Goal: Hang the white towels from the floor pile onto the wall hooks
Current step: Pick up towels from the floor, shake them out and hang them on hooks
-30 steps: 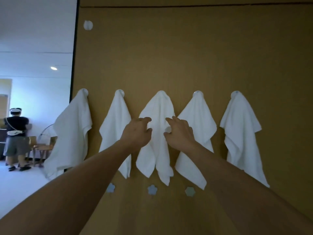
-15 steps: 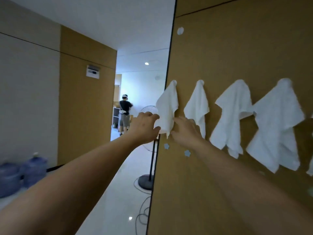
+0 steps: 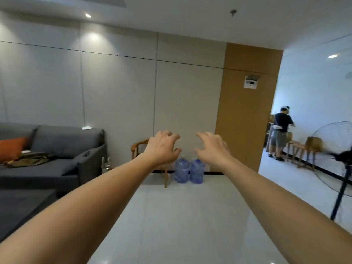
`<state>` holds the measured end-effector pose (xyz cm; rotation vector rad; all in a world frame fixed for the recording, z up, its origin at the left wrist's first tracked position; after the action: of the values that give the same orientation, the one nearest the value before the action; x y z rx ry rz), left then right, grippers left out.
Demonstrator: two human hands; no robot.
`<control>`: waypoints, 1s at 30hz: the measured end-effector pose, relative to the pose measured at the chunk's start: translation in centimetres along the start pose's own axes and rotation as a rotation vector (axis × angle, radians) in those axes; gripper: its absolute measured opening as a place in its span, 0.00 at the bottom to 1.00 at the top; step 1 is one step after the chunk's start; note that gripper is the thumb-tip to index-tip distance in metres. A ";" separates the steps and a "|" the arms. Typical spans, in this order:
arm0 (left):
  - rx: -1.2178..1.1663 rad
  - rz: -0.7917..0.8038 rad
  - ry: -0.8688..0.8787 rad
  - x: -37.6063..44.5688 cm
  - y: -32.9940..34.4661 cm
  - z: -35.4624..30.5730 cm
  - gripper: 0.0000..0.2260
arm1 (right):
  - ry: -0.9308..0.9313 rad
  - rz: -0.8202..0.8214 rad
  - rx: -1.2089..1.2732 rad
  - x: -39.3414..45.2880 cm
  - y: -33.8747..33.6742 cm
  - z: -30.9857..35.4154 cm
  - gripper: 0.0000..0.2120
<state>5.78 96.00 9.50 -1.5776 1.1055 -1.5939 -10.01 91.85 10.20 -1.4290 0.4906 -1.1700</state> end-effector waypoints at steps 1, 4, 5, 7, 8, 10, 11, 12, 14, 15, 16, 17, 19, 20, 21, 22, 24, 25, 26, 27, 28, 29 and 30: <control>0.027 0.000 -0.047 -2.1 -0.8 4.4 0.23 | -0.056 0.016 0.029 1.2 2.0 4.5 0.30; 0.089 0.017 -0.200 -8.4 -3.0 16.2 0.22 | -0.202 0.075 0.124 3.7 7.8 17.1 0.29; 0.101 0.022 -0.251 -10.3 -3.6 19.4 0.22 | -0.246 0.095 0.143 4.2 9.4 20.5 0.29; 0.137 0.037 -0.366 -14.7 -5.0 26.5 0.22 | -0.347 0.145 0.174 5.2 13.0 28.5 0.28; 0.152 0.043 -0.421 -17.0 -5.6 29.8 0.22 | -0.393 0.176 0.196 5.6 14.9 32.4 0.28; 0.184 0.061 -0.519 -21.3 -6.6 35.5 0.24 | -0.465 0.234 0.236 6.1 18.2 39.2 0.28; 0.206 0.073 -0.580 -23.8 -7.0 38.5 0.24 | -0.507 0.265 0.253 6.2 20.0 43.0 0.29; 0.225 0.080 -0.638 -26.0 -7.4 41.1 0.24 | -0.543 0.293 0.266 6.2 21.8 46.4 0.29; 0.245 0.093 -0.763 -31.0 -8.1 46.4 0.24 | -0.631 0.353 0.298 5.9 25.3 53.3 0.29; 0.251 0.101 -0.818 -33.1 -8.3 48.5 0.24 | -0.675 0.377 0.313 5.7 26.8 56.2 0.29; 0.264 0.110 -0.878 -35.5 -8.6 50.9 0.24 | -0.726 0.405 0.328 5.5 28.4 59.6 0.29; 0.279 0.116 -0.932 -37.5 -8.9 53.1 0.24 | -0.769 0.431 0.340 5.2 30.1 62.7 0.29; 0.305 0.119 -1.044 -41.7 -9.5 57.3 0.24 | -0.854 0.484 0.360 4.8 33.2 68.8 0.29; 0.308 0.117 -1.096 -43.5 -9.8 59.0 0.24 | -0.890 0.505 0.368 4.6 34.4 71.3 0.29; 0.306 0.115 -1.159 -45.5 -10.0 60.8 0.24 | -0.936 0.532 0.377 4.3 35.8 74.3 0.29; 0.297 0.116 -1.217 -47.3 -10.1 62.3 0.24 | -0.975 0.561 0.383 4.0 37.1 76.8 0.29; 0.282 0.124 -1.323 -51.0 -10.2 65.1 0.23 | -1.051 0.628 0.387 3.1 39.7 81.7 0.29; 0.277 0.125 -1.370 -52.7 -10.3 66.2 0.23 | -1.086 0.652 0.386 2.5 40.7 83.7 0.28; 0.271 0.128 -1.426 -54.7 -10.3 67.4 0.23 | -1.126 0.680 0.385 1.8 41.8 86.0 0.27; 0.268 0.130 -1.477 -56.4 -10.4 68.3 0.24 | -1.160 0.701 0.384 1.1 42.9 88.0 0.27; 0.264 0.131 -1.527 -58.4 -10.4 69.1 0.24 | -1.197 0.729 0.378 0.2 44.1 90.1 0.27; 0.257 0.136 -1.572 -60.3 -10.2 69.6 0.23 | -1.230 0.759 0.371 -0.8 45.3 91.9 0.27; 0.246 0.140 -1.611 -62.2 -10.1 70.0 0.23 | -1.258 0.791 0.368 -1.8 46.3 93.4 0.28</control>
<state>81.45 146.38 -15.06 -1.8005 0.0724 -0.0227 83.71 128.28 -17.27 -1.1809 -0.0897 0.3388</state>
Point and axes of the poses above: each hand's wrist, its own x-axis towards the middle knuckle, its own y-axis out of the palm, z = x × y, the point moved 7 cm from there along x, towards the middle knuckle, and after that the axes turned 8 degrees about z, right-handed, at the moved point
